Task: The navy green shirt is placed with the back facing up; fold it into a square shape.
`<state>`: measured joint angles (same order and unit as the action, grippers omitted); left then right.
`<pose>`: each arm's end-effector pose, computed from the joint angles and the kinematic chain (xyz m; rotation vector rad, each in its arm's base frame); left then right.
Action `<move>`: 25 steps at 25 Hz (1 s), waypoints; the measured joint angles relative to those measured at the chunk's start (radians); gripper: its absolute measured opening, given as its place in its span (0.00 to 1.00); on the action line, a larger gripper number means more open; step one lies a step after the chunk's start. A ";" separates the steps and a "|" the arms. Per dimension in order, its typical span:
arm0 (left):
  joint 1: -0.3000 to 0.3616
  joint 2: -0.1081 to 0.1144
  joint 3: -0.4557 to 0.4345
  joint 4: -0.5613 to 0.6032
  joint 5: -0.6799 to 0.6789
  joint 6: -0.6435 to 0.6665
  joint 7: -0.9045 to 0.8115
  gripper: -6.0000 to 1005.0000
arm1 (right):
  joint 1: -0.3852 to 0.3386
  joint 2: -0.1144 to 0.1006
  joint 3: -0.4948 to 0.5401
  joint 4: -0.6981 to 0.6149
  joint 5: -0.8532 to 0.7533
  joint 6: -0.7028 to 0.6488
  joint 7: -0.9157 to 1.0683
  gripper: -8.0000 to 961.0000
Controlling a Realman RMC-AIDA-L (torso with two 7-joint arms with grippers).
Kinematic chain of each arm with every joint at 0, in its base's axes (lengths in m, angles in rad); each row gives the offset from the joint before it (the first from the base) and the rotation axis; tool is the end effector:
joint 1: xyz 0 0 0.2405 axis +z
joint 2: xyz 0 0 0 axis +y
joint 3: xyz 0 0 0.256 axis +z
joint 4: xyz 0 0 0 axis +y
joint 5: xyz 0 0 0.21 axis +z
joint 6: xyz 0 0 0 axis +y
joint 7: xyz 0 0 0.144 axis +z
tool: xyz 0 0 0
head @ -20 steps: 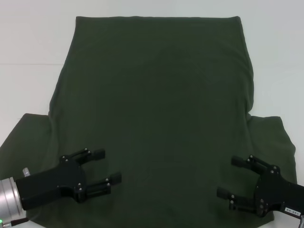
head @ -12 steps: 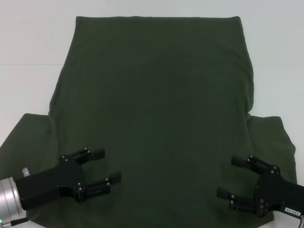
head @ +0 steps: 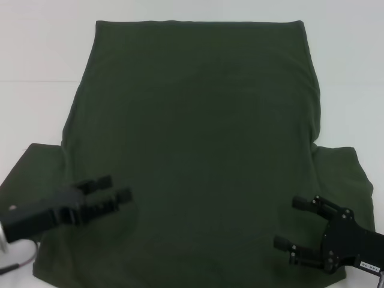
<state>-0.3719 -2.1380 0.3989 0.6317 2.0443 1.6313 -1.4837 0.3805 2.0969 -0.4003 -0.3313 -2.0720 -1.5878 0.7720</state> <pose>-0.3126 0.2760 0.0042 -2.4003 -1.0803 -0.9355 0.3157 0.2524 -0.0388 -2.5451 0.4327 0.8231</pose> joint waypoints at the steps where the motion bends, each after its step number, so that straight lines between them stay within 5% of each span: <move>1: -0.003 0.006 -0.002 0.015 0.004 -0.003 -0.064 0.83 | 0.000 0.000 0.000 0.000 0.000 -0.001 0.001 0.98; 14: -0.075 0.094 -0.005 0.290 0.255 0.035 -0.777 0.83 | 0.001 0.000 0.001 0.000 0.002 -0.002 0.003 0.98; 15: -0.096 0.126 -0.005 0.311 0.310 0.036 -0.873 0.83 | 0.001 0.000 0.003 0.000 0.002 -0.002 0.003 0.98; 25: -0.134 0.212 -0.017 0.300 0.501 0.002 -1.065 0.83 | 0.007 0.002 0.009 0.000 0.003 0.009 0.005 0.98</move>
<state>-0.5058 -1.9265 0.3817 0.9317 2.5449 1.6333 -2.5491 0.3872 2.0985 -0.3914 -0.3314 -2.0692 -1.5788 0.7771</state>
